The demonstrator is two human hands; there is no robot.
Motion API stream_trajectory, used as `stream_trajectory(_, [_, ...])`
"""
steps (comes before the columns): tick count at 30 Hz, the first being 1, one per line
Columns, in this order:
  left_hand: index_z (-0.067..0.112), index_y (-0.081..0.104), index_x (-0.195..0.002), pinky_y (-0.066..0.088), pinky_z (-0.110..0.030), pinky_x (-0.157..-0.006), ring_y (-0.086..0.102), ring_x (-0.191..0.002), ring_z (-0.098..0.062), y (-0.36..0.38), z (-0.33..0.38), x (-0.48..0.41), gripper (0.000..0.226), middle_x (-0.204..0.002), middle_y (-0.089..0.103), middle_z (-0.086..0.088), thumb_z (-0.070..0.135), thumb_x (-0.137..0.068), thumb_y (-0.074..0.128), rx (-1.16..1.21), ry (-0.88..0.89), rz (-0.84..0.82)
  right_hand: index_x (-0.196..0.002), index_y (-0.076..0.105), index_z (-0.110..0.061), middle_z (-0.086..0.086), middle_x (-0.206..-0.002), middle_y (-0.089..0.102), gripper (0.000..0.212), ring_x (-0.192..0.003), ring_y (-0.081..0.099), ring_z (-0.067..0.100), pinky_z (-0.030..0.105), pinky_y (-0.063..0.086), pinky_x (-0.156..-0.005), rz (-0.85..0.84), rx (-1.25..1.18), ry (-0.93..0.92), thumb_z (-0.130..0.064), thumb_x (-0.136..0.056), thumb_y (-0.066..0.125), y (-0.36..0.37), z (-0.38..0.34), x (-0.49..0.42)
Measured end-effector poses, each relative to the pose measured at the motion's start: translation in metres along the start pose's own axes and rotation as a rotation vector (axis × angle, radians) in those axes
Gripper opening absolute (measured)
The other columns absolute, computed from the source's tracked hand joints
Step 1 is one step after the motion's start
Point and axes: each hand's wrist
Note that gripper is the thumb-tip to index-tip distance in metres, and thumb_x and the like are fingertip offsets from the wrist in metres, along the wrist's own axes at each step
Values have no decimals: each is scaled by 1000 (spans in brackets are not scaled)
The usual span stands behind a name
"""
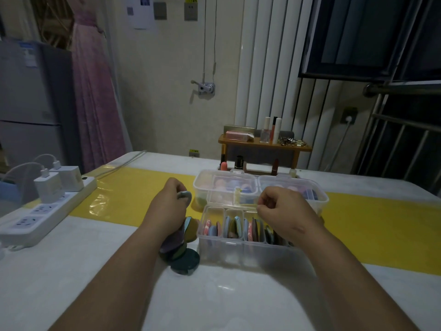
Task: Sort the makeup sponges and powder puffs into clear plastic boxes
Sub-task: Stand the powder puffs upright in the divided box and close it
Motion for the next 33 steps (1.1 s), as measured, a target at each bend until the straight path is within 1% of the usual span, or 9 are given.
stream_trajectory(4, [17,61,-105,42,-25,-65,54,-88,-16,2,7,1,16,-101,59,0,8,-94,55,80,111,60,-87,63,-27,-5,-84,64,7,-77,61,13,28,53,-66,-1,-21,-8,-22,-91,60,2,-1,0])
stream_trajectory(7, [21,64,-117,55,-36,-76,60,-99,-24,5,7,1,27,-110,61,-3,7,-96,54,131,148,76,-86,63,-28,-5,-84,64,9,-78,61,13,27,53,-66,2,-33,-14,-21,-91,61,1,-1,0])
stream_trajectory(10, [22,61,-118,52,-18,-60,67,-84,-22,7,13,5,26,-100,62,-2,8,-97,56,272,136,102,-87,63,-27,-6,-84,63,9,-79,61,12,25,51,-66,-4,-51,-14,-20,-92,61,2,-1,0])
stream_trajectory(14, [24,51,-95,56,-32,-62,66,-81,-23,10,19,9,19,-95,62,-3,9,-94,62,347,114,111,-84,62,-29,-7,-82,62,12,-77,59,11,22,47,-64,-7,-68,-27,-20,-92,60,3,-1,1])
stream_trajectory(17, [20,55,-79,46,-20,-57,60,-80,-21,12,20,11,23,-87,63,-1,1,-91,60,319,119,89,-83,61,-30,-8,-82,62,13,-77,59,10,22,47,-64,-10,-74,-34,-20,-92,60,4,-1,0])
stream_trajectory(19, [22,60,-77,44,-20,-59,60,-82,-20,13,22,12,26,-88,64,1,-1,-89,60,331,123,63,-84,62,-30,-8,-82,62,13,-77,59,10,23,50,-66,-11,-79,-39,-20,-92,60,4,-2,0])
stream_trajectory(26, [23,72,-93,54,-28,-77,64,-90,-6,16,24,16,20,-96,70,10,4,-92,64,384,167,4,-84,62,-30,-8,-81,62,12,-76,60,10,22,49,-64,-11,-94,-46,-21,-92,60,4,-2,0])
stream_trajectory(29, [22,74,-102,57,-34,-83,64,-96,-7,16,24,18,22,-103,70,10,5,-92,64,408,172,-57,-83,61,-31,-8,-81,62,13,-75,59,8,20,45,-62,-7,-101,-45,-21,-92,60,5,-3,0])
stream_trajectory(33, [31,70,-108,45,-14,-83,61,-106,-5,15,27,22,28,-111,69,13,9,-90,68,344,231,-100,-83,60,-31,-8,-81,62,13,-76,59,9,21,47,-64,-5,-90,-55,-22,-92,60,6,-4,0])
Point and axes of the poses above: each hand's wrist, its own x-axis away from the middle knuckle, its own y-axis out of the palm, z = x × y
